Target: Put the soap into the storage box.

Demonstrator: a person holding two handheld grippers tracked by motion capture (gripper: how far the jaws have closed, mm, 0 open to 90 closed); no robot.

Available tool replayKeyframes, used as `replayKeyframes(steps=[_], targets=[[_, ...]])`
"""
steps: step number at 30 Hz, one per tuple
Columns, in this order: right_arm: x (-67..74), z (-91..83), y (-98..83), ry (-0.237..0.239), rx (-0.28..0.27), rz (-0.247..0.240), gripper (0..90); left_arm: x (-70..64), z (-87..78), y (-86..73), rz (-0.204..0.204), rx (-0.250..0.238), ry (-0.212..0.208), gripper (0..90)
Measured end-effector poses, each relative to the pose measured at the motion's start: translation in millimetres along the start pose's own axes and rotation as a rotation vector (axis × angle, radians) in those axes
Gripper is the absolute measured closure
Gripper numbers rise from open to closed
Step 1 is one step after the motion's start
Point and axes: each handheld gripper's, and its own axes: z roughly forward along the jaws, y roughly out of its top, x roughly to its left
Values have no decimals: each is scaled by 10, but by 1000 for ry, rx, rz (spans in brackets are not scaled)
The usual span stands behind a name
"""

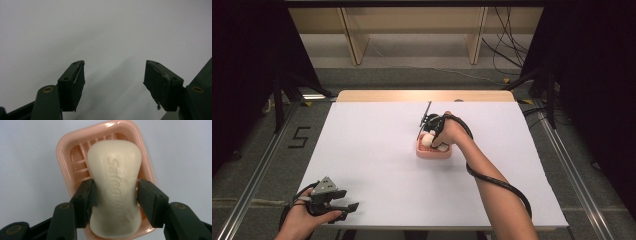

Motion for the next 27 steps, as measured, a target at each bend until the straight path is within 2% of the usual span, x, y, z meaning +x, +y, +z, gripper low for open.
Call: replayKeyframes(steps=[3,4,6,9,10,11,12,13,15,16,18,19,20,21,22,23,24,25,26,27], targets=[[-1,-41,13,-6,-15,8,442,0,-1,-1,-2,0,-2,325],[25,-67,18,8,-16,53,427,0,-1,-2,-3,0,-1,324],[23,-109,7,0,-35,50,420,2,-6,-4,-4,-4,-7,325],[73,-184,-35,7,-59,86,393,4,-5,-5,-4,-3,-7,325],[115,-221,-89,-1,-93,127,367,2,-7,-5,-4,-4,-7,325],[122,-236,-127,-8,-122,132,365,2,-7,-5,-4,-4,-7,325],[122,-236,-127,-8,-122,132,365,1,-6,-5,-5,-4,-7,325],[182,-270,-232,-22,-156,151,362,0,-3,-6,-4,-3,-7,325],[204,-278,-273,-33,-168,153,362,-2,-3,-6,-5,-4,-12,325],[232,-290,-329,-47,-183,158,363,6,-7,-5,7,6,-15,324],[317,-333,-469,-64,-204,174,369,4,-2,-2,4,8,-13,325],[349,-346,-517,-64,-212,179,374,4,-2,0,5,9,-12,325],[399,-367,-586,-68,-219,206,379,3,-2,2,5,8,-12,325],[487,-394,-728,-67,-230,222,397,1,4,3,1,6,2,325],[487,-394,-728,-67,-230,222,397,1,4,3,1,6,2,325],[589,-401,-870,-69,-247,230,420,7,-7,3,12,9,-9,325],[589,-401,-870,-69,-247,230,420,7,-7,3,12,9,-9,324],[635,-395,-943,-58,-256,222,434,2,6,2,-1,3,0,324],[724,-391,-1031,-66,-258,250,449,-1,10,2,-6,-1,-1,325],[768,-375,-1098,-54,-269,240,461,2,14,2,-3,0,1,325]])
